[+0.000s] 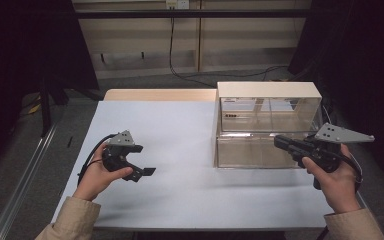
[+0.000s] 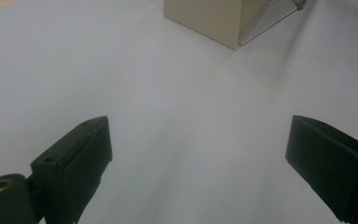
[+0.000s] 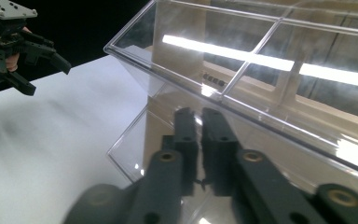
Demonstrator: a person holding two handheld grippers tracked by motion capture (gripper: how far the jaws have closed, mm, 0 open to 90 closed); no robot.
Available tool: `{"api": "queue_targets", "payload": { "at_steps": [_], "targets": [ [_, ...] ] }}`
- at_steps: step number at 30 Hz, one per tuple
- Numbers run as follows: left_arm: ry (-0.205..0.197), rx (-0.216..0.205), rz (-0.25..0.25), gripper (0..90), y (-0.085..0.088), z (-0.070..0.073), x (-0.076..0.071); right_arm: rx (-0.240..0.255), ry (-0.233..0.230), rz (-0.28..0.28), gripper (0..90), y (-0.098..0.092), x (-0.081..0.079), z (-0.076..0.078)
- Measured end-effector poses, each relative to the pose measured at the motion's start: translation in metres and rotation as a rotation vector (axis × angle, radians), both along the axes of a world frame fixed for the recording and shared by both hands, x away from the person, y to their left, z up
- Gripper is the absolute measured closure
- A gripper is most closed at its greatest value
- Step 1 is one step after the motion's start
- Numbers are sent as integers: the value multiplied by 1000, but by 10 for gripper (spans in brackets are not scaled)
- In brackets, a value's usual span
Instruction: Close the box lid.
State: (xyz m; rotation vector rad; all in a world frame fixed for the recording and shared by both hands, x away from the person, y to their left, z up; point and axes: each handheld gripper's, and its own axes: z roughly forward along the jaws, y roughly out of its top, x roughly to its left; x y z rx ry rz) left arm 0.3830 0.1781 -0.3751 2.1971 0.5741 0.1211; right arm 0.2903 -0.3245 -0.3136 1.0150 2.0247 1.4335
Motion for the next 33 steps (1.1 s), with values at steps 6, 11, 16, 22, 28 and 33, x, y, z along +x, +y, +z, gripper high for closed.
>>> {"api": "queue_targets", "payload": {
  "at_steps": [6,11,16,22,28,33],
  "targets": [
    [4,10,-1,68,3,-2,-1,-1,4,32,598,8,-2,-7],
    [8,6,-1,68,5,-5,-1,5,12,58,444,14,-4,-12],
    [11,4,1,68,6,-7,-2,6,18,81,361,20,-7,-19],
    [4,2,-1,68,7,-7,-2,12,37,89,295,24,-10,-28],
    [4,0,0,68,7,-9,-3,12,52,86,251,24,-12,-40],
    [4,6,1,68,8,-11,-3,10,68,80,233,23,-13,-49]
  ]
}}
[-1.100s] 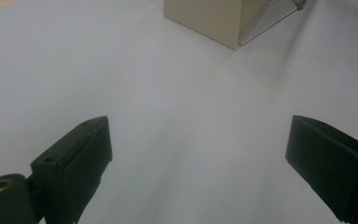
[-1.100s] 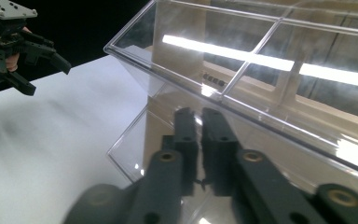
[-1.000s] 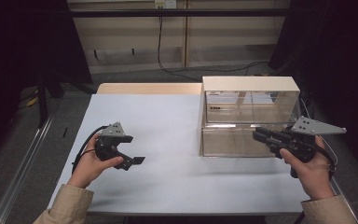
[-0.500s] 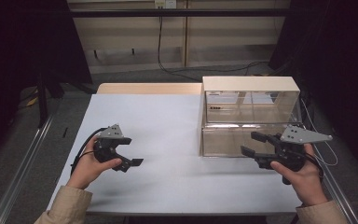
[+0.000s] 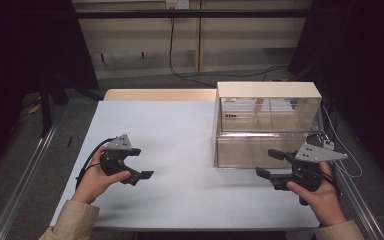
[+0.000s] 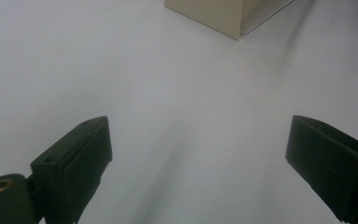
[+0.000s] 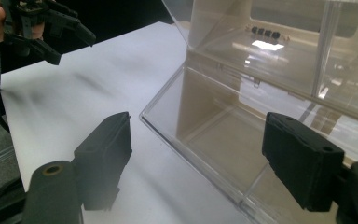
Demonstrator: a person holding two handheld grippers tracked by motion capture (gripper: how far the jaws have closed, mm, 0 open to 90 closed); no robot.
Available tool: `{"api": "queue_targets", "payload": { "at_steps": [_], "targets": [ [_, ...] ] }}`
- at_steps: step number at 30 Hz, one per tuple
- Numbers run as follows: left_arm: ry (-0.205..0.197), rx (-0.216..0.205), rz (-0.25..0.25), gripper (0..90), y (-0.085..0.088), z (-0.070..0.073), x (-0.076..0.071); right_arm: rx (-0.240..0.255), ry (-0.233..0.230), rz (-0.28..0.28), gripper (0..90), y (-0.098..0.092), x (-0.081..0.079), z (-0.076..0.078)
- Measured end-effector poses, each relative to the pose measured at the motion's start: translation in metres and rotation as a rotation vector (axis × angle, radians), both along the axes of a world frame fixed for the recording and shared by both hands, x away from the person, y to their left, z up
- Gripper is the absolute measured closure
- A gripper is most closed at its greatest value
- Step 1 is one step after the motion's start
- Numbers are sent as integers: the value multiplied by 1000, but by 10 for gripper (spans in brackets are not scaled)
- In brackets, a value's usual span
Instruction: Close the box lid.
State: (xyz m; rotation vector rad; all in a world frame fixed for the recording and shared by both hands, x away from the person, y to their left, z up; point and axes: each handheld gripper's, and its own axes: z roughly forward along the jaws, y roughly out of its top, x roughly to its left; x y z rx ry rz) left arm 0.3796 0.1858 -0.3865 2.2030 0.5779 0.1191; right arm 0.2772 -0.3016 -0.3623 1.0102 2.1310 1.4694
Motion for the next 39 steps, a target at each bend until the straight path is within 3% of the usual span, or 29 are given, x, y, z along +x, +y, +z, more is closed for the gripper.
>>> {"api": "queue_targets", "payload": {
  "at_steps": [29,39],
  "targets": [
    [-17,8,19,68,14,-7,-10,-15,-7,-34,205,2,-4,-42],
    [-28,11,16,68,18,-12,-15,-11,-10,-35,200,4,-6,-46]
  ]
}}
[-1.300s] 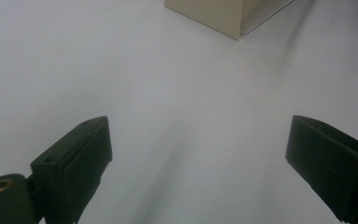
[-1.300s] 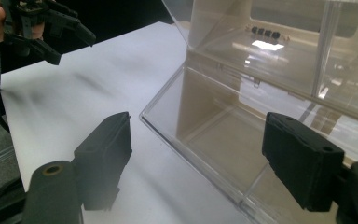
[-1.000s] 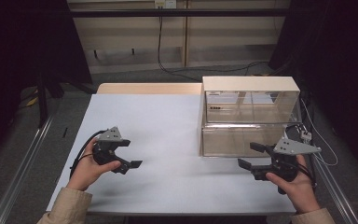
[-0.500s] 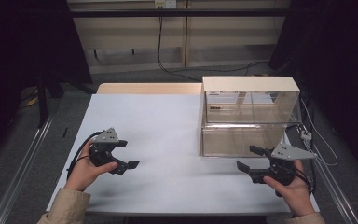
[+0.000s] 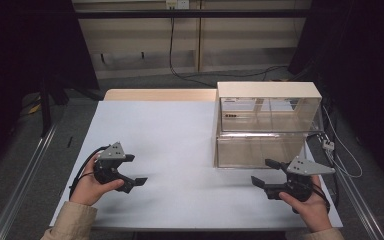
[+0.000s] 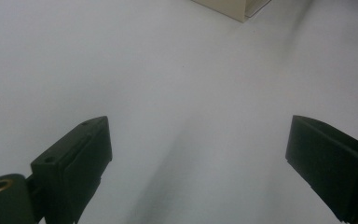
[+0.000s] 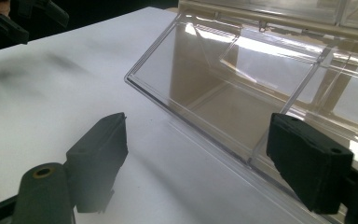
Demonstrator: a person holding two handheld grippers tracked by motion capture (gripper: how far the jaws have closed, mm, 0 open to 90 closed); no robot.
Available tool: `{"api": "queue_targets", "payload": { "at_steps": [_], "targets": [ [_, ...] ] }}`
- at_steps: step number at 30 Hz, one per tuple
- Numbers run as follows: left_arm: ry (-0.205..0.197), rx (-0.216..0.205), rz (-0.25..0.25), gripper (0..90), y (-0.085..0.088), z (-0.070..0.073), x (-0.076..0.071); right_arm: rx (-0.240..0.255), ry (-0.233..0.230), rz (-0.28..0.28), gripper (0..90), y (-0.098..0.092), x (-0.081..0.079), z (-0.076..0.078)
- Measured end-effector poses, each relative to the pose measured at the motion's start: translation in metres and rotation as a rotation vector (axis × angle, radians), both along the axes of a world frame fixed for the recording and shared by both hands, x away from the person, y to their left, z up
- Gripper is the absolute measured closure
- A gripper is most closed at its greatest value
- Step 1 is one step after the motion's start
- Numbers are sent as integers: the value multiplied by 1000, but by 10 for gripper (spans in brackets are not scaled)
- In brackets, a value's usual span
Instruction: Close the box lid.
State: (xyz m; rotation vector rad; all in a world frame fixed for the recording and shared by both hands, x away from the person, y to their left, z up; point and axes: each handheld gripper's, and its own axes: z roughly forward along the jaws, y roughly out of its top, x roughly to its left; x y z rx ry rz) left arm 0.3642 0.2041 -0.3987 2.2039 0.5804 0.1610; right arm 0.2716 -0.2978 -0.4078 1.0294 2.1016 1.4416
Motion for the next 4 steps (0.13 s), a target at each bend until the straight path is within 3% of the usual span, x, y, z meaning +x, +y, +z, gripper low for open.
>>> {"api": "queue_targets", "payload": {
  "at_steps": [4],
  "targets": [
    [0,-8,4,68,0,-1,-1,-1,4,0,197,1,0,-2]
  ]
}}
